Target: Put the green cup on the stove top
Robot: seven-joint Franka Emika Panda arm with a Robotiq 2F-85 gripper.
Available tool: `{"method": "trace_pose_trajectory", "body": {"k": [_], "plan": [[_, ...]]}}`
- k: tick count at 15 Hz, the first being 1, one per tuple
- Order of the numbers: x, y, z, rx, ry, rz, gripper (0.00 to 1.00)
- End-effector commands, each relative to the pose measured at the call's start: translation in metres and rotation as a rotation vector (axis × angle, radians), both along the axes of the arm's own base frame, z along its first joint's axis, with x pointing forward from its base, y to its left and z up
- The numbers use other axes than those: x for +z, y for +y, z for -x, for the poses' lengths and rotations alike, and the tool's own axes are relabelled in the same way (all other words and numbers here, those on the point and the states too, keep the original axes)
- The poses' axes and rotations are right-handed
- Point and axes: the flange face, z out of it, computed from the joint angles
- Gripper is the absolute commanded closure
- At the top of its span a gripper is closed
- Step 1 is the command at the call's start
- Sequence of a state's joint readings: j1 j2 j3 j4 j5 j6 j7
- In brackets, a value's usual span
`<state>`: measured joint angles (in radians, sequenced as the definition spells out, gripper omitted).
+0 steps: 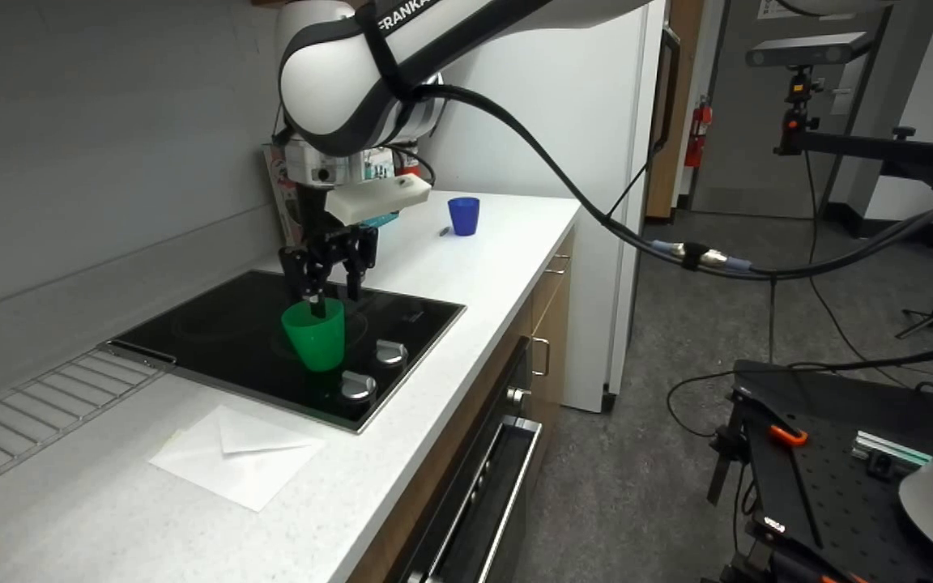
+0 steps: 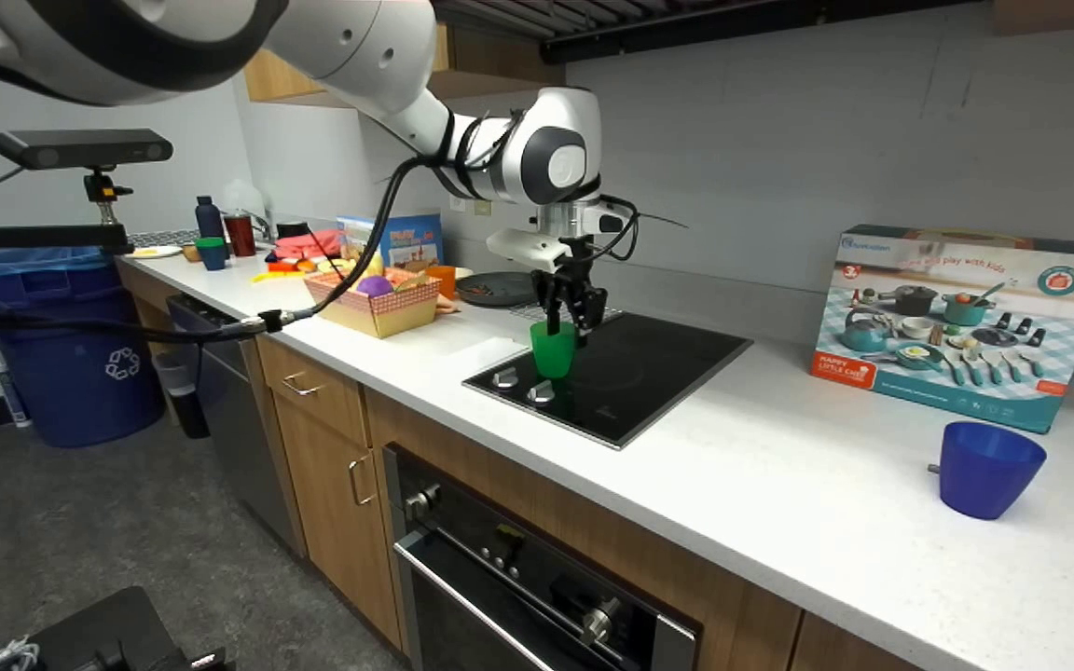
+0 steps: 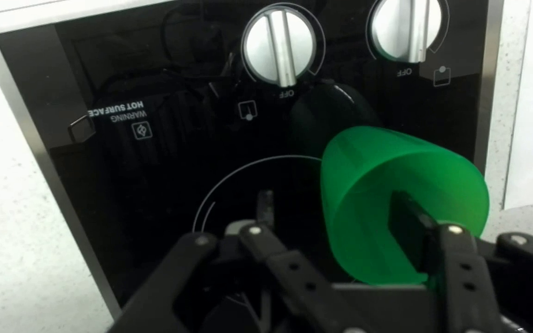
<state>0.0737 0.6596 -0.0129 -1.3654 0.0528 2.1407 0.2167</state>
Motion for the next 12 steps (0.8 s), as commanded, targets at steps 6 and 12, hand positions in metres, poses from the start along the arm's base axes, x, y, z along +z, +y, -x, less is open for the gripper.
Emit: {"method": "trace_pose_trajectory", "body": {"k": [6, 12], "plan": [[0.021, 0.01, 0.012, -0.002, -0.016, 0.019, 0.0], [0.037, 0.014, 0.041, -0.075, -0.023, 0.027, 0.0]]}}
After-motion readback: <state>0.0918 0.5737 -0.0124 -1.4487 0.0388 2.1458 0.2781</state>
